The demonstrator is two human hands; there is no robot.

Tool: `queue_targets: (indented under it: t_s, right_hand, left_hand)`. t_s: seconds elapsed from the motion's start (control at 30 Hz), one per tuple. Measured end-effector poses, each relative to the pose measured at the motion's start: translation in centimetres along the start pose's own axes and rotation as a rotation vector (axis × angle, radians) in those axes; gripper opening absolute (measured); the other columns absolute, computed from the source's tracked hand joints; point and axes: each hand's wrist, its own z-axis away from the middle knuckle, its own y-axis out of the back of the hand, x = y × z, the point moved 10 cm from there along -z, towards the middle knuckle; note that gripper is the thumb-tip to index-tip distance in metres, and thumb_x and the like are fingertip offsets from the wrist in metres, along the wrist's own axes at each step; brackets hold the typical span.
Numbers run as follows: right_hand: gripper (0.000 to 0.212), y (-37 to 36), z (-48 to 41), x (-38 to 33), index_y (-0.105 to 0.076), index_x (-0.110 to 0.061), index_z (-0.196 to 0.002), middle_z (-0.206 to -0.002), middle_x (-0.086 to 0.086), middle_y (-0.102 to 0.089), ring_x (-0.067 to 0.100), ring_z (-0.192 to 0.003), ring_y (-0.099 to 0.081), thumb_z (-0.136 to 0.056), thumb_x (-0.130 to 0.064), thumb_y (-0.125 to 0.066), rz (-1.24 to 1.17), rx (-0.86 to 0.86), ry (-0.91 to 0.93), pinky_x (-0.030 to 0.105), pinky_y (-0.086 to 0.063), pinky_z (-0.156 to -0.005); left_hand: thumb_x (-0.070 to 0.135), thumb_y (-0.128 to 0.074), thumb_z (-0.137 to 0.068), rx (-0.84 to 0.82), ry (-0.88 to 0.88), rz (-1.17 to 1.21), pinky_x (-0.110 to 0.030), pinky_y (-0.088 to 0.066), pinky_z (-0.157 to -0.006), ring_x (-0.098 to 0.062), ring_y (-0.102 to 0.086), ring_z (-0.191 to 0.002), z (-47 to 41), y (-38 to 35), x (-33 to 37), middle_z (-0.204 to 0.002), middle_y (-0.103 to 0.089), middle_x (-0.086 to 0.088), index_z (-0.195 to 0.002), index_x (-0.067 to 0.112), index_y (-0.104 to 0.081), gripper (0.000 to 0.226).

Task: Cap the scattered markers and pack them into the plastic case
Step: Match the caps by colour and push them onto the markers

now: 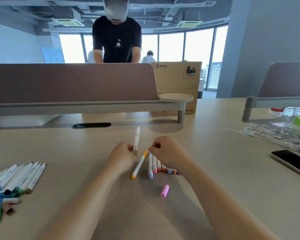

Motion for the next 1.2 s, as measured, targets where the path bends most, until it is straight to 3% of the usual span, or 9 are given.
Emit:
queue_targets:
  t_s: [0.17, 0.3, 0.37, 0.53, 0.63, 0.7, 0.87, 1.07, 1.2]
  right_hand:
    - [0.028, 1.7, 1.6, 0.2, -0.067, -0.007, -0.083, -0.074, 0.005, -0.065, 0.016, -0.057, -0.053, -0.091, -0.033, -0.063, 0.166, -0.178, -0.074, 0.027, -0.046, -0.057]
    - [0.036, 0.3, 5.7, -0.2, -0.056, -0.014, -0.063, -0.046, -0.004, -0.058, 0.01, -0.042, -0.051, -0.089, -0.037, -0.065, 0.31, -0.407, -0.13, 0.018, -0.041, -0.042]
    - [0.04, -0.8, 7.3, 0.0, -0.055, -0.016, -0.057, -0.038, -0.006, -0.055, 0.012, -0.046, -0.054, -0.087, -0.041, -0.064, 0.37, -0.465, -0.211, 0.021, -0.047, -0.052]
    - [0.027, -3.4, 7.3, 0.4, -0.058, -0.017, -0.065, -0.081, -0.002, -0.067, 0.018, -0.077, -0.055, -0.088, -0.03, -0.061, 0.593, -0.547, -0.256, 0.03, -0.051, -0.089]
    - [0.013, -4.9, 7.2, 1.0, -0.059, -0.024, -0.083, -0.088, -0.008, -0.06, 0.015, -0.078, -0.045, -0.093, -0.033, -0.057, 0.485, -0.599, -0.302, 0.022, -0.041, -0.079]
    - [0.018, -3.9, 6.7, 0.1, -0.062, -0.019, -0.078, -0.077, -0.003, -0.063, 0.015, -0.066, -0.053, -0.094, -0.026, -0.058, 0.33, -0.48, -0.224, 0.022, -0.044, -0.069]
    - [0.02, 1.7, 6.5, 0.7, -0.066, -0.008, -0.07, -0.057, 0.003, -0.068, 0.02, -0.054, -0.067, -0.086, 0.0, -0.056, -0.495, 0.122, -0.216, 0.034, -0.057, -0.05]
    - [0.019, 3.6, 7.1, 0.8, -0.068, -0.016, -0.078, -0.073, 0.002, -0.074, 0.023, -0.073, -0.071, -0.092, -0.007, -0.059, -0.726, 0.289, -0.185, 0.042, -0.057, -0.069]
    - [0.024, 3.6, 7.2, 0.3, -0.067, -0.019, -0.073, -0.065, -0.006, -0.07, 0.011, -0.063, -0.062, -0.093, -0.005, -0.06, -0.773, 0.308, -0.156, 0.018, -0.051, -0.05]
  left_hand:
    - [0.033, -0.058, -0.069, -0.091, -0.089, 0.087, -0.044, -0.052, -0.069, -0.03, -0.064, -0.07, 1.8, 0.5, 1.8, -0.075, -0.07, -0.008, -0.082, 0.013, -0.058, 0.024]
    - [0.01, -0.063, -0.086, -0.174, -0.086, 0.167, -0.03, -0.045, -0.053, -0.018, -0.054, -0.048, 4.1, 0.2, 1.4, -0.059, -0.066, -0.004, -0.079, 0.005, -0.059, 0.01]
    - [0.007, -0.061, -0.087, -0.176, -0.064, 0.189, -0.025, -0.043, -0.048, -0.016, -0.054, -0.046, 5.2, 0.4, 0.8, -0.062, -0.067, -0.005, -0.083, 0.003, -0.06, 0.005]
    - [0.003, -0.06, -0.087, -0.219, -0.035, 0.223, -0.025, -0.044, -0.045, -0.023, -0.055, -0.054, 7.7, 0.9, -0.2, -0.064, -0.067, -0.007, -0.093, -0.007, -0.06, 0.012]
    - [0.002, -0.06, -0.088, -0.243, -0.016, 0.263, -0.026, -0.044, -0.046, -0.024, -0.053, -0.055, 8.7, 1.0, -0.6, -0.063, -0.066, -0.007, -0.095, -0.009, -0.06, 0.013]
    - [0.0, -0.059, -0.087, -0.263, 0.001, 0.286, -0.026, -0.044, -0.046, -0.024, -0.053, -0.054, 9.4, 1.0, -0.8, -0.063, -0.065, -0.008, -0.092, -0.004, -0.06, 0.006]
    - [-0.005, -0.057, -0.086, -0.365, 0.024, 0.355, -0.026, -0.043, -0.048, -0.025, -0.05, -0.061, 10.9, -0.3, -1.0, -0.066, -0.063, -0.011, -0.091, 0.002, -0.061, 0.01]
    - [-0.004, -0.061, -0.088, -0.401, 0.024, 0.379, -0.027, -0.042, -0.049, -0.024, -0.048, -0.056, 11.1, -0.6, -1.0, -0.066, -0.063, -0.012, -0.092, 0.003, -0.062, 0.008]
    - [-0.003, -0.061, -0.087, -0.411, 0.027, 0.366, -0.028, -0.041, -0.051, -0.024, -0.047, -0.057, 11.1, -0.6, -0.8, -0.069, -0.063, -0.014, -0.093, 0.003, -0.062, 0.008]
